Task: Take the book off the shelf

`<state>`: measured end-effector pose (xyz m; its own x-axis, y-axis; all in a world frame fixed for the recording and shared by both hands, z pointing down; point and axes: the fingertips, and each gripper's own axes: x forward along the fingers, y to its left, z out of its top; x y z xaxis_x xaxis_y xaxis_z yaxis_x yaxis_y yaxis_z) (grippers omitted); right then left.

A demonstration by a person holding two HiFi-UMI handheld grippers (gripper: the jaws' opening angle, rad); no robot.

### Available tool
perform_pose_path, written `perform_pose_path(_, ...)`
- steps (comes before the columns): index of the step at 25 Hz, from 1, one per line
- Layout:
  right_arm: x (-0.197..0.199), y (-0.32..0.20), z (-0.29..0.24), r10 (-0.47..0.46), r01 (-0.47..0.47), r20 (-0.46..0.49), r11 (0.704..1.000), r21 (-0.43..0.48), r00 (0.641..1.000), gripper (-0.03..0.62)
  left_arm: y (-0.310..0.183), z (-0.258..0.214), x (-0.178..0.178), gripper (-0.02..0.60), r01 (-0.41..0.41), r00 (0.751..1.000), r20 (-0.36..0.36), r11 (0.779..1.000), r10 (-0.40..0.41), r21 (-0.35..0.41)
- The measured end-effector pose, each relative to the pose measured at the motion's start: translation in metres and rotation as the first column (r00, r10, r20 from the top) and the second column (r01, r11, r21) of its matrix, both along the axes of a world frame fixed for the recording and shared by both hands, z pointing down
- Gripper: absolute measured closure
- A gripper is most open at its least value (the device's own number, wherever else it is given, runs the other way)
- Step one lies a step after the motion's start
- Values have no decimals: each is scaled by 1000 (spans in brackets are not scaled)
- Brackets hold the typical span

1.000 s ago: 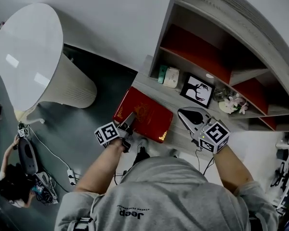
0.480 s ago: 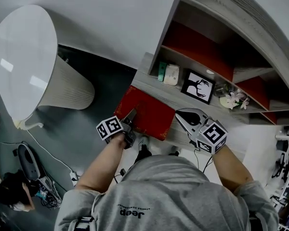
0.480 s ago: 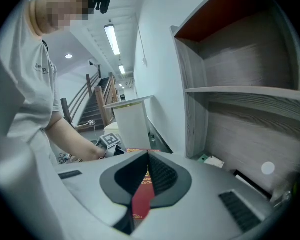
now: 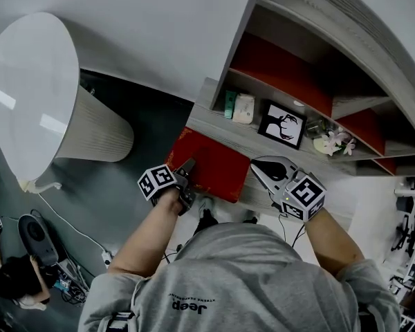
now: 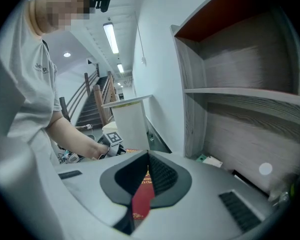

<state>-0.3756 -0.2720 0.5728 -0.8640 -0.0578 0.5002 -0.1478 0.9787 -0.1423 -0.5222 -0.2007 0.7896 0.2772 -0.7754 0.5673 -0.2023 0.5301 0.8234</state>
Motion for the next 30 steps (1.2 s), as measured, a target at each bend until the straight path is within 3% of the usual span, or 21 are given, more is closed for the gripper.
perform_pose_path(3,1,0,-1,5,-5,-4,1000,-2,1000,576,7,7,8,177,-52,998,31,996,55,-71)
perform_pose_path(7,2,-2,-1,7,-7,-7,1000,-4,1000,576,15,14,11,128,-135,975,155,977,161,-165)
perform_pose_path(13,1,-2,-1,8,-8,-11,1000,-5,1000,576,15,23,-5,56,-198,914,297,943,276,-266)
perform_pose_path(17,2,-3,-3,8,-8,-13,1000,-2,1000,576,13,34,-16,37,-221,846,403,916,351,-334)
perform_pose_path(21,5,-6,-5,15,-15,-14,1000,2,1000,576,4,34,-17,26,-235,800,469,914,375,-330)
perform_pose_path(24,6,-8,-11,22,-22,-7,1000,7,1000,576,1,28,-18,28,-232,782,505,922,365,-309)
perform_pose_path(27,9,-10,-17,29,-30,3,999,14,1000,576,2,19,-19,29,-237,777,526,935,346,-264)
perform_pose_path(30,11,-11,-19,38,-38,8,999,19,999,576,6,13,-22,29,-234,792,522,947,317,-219)
